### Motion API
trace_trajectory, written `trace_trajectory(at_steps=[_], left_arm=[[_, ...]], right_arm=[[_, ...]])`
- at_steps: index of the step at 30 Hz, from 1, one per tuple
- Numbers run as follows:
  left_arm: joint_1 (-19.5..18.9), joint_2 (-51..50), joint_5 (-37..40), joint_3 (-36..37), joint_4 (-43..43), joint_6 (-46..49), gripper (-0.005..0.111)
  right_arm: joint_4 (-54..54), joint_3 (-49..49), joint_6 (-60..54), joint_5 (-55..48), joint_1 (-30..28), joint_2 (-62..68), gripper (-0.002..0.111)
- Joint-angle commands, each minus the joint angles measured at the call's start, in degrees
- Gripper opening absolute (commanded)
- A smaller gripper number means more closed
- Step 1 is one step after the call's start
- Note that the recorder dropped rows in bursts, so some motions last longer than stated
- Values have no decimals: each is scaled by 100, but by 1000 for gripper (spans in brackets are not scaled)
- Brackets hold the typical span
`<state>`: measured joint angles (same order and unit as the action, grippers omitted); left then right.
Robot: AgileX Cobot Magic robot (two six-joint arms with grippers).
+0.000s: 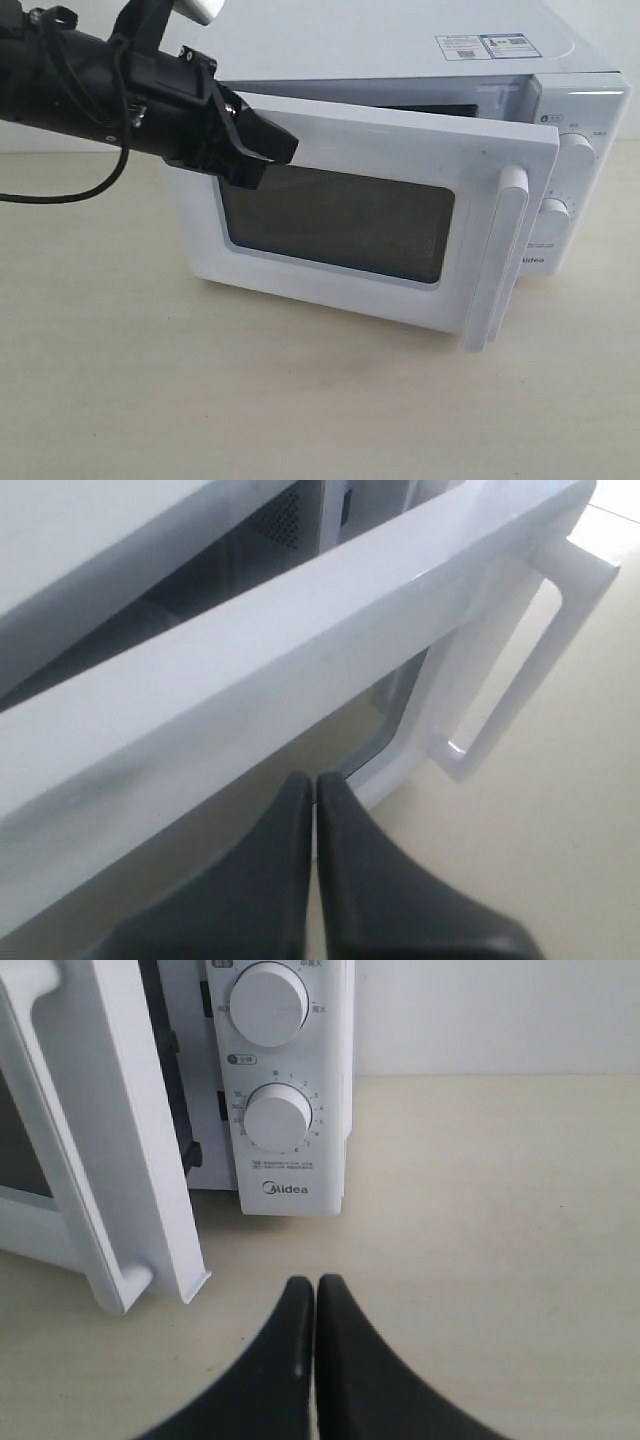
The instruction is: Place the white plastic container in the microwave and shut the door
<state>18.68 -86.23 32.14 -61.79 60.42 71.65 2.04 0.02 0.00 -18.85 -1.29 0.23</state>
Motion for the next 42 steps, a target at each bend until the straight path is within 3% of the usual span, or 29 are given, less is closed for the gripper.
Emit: trace_trajectory(at_steps=[1, 15, 31, 39, 42], left_arm=[[48, 397, -111, 311, 20, -36, 4], [48, 761, -607, 949, 13, 63, 4], [48, 761, -680, 949, 13, 78, 4], [48, 761, -720, 949, -3, 78, 4], [48, 761, -647, 949, -1, 78, 4]], right_arm=[[-2, -2, 0, 45, -20, -23, 0], [8, -2, 0, 177, -20, -23, 0], [25, -2, 0, 3696, -20, -23, 0], [38, -2, 564, 3873, -20, -23, 0], [-145, -83, 988, 3388, -20, -23, 0]])
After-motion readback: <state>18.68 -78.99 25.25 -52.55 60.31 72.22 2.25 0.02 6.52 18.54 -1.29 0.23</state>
